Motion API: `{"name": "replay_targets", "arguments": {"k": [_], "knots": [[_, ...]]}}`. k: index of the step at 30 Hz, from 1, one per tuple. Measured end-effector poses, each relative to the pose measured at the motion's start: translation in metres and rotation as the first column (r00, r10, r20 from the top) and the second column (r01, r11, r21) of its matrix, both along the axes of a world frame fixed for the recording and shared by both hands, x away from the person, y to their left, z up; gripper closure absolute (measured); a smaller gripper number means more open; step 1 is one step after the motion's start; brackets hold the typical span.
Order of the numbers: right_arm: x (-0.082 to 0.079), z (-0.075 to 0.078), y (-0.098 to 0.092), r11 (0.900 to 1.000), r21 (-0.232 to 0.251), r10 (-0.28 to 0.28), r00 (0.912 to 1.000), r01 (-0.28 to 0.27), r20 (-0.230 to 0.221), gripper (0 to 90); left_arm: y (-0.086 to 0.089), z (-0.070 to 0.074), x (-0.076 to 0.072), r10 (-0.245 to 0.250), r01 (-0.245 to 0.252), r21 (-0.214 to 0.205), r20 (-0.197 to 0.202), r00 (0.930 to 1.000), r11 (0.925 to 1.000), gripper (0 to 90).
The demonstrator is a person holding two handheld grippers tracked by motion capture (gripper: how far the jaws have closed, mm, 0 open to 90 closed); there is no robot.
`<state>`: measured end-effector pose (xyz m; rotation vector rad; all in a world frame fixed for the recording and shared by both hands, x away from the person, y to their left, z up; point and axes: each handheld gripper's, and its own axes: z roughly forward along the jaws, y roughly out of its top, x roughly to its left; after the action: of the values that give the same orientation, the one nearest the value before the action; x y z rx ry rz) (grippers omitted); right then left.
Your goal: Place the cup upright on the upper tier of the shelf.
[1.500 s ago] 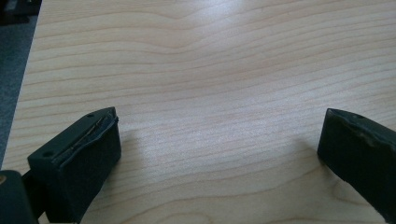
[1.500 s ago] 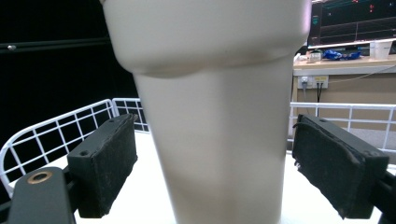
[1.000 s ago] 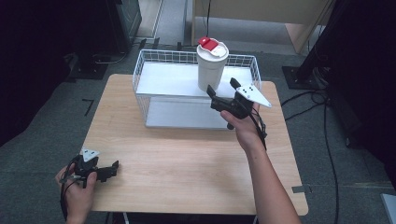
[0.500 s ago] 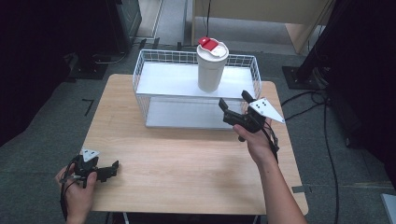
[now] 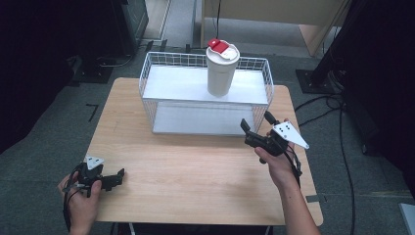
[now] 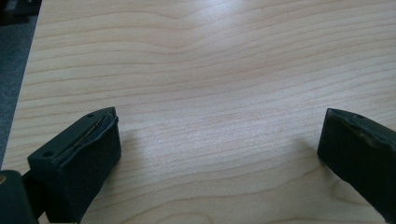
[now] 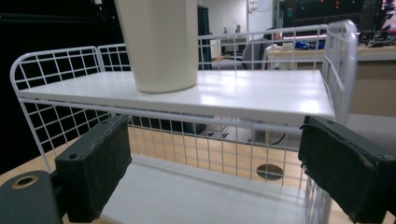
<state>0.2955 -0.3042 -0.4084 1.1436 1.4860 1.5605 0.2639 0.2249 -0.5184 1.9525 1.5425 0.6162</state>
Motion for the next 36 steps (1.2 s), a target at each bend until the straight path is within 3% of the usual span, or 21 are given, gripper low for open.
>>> {"name": "replay_targets", "arguments": {"k": [12,18,24,32,36], "knots": [[-0.02,-0.032,-0.026,0.999,0.005,-0.044,0.9975,0.045,-0.056,9.3,0.0,0.0,0.0,0.0,0.0,0.0,0.0,1.0,1.0,0.0],[-0.028,-0.048,-0.038,0.9971,-0.02,-0.076,0.9927,0.074,-0.094,8.8,0.0,0.0,0.0,0.0,0.0,0.0,0.0,1.0,1.0,0.0],[-0.038,-0.067,-0.053,0.9941,-0.034,-0.106,0.9838,0.103,-0.144,7.6,0.0,0.0,0.0,0.0,0.0,0.0,0.0,1.0,1.0,0.0],[-0.054,-0.08,-0.071,0.9897,-0.05,-0.141,0.9722,0.134,-0.187,7.6,0.0,0.0,0.0,0.0,0.0,0.0,0.0,1.0,1.0,0.0],[-0.067,-0.091,-0.081,0.9861,-0.062,-0.164,0.9596,0.154,-0.228,7.2,0.0,0.0,0.0,0.0,0.0,0.0,0.0,1.0,1.0,0.0]]}}
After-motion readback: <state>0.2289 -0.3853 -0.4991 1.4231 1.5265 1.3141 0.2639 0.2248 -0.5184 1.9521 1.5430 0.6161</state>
